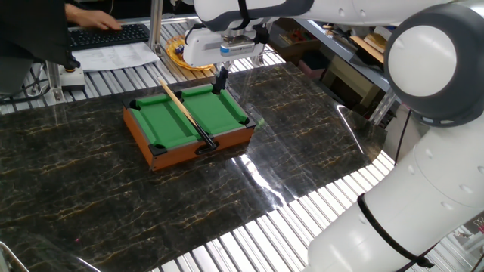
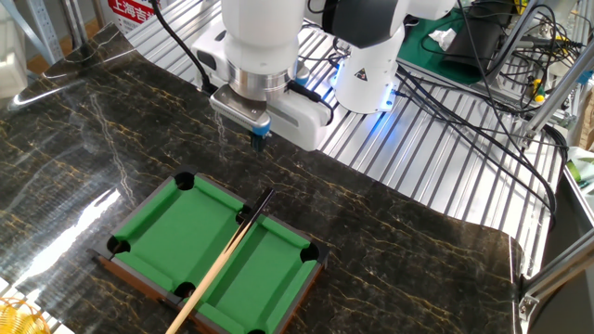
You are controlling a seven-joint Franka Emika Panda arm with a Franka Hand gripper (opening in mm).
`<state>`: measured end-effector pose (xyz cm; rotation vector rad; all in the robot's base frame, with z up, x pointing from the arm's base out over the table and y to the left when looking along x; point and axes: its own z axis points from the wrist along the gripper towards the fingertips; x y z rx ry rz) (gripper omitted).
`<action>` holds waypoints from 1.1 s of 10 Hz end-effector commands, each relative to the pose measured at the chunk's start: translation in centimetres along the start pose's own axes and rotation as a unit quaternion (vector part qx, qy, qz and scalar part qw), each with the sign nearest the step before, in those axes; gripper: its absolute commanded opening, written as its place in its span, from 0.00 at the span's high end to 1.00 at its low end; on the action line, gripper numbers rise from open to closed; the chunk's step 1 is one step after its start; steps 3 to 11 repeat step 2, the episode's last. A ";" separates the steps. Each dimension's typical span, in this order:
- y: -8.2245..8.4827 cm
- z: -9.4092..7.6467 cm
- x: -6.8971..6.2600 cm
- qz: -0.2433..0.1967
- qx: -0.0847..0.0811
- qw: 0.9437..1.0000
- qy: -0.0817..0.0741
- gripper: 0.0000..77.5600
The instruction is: Hit the pool ball
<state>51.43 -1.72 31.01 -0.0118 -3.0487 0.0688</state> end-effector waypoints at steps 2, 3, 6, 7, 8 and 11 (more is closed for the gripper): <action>0.0 -0.1 0.0 0.001 0.002 1.000 -0.007 0.99; 0.0 -0.1 0.0 0.001 0.002 1.000 -0.007 0.99; 0.0 -0.1 0.0 0.001 0.002 1.000 -0.007 0.99; 0.0 -0.1 0.0 0.001 0.002 1.000 -0.007 0.99; 0.0 -0.1 0.0 0.001 0.002 1.000 -0.007 0.99; 0.0 -0.1 0.0 0.001 0.002 1.000 -0.007 0.99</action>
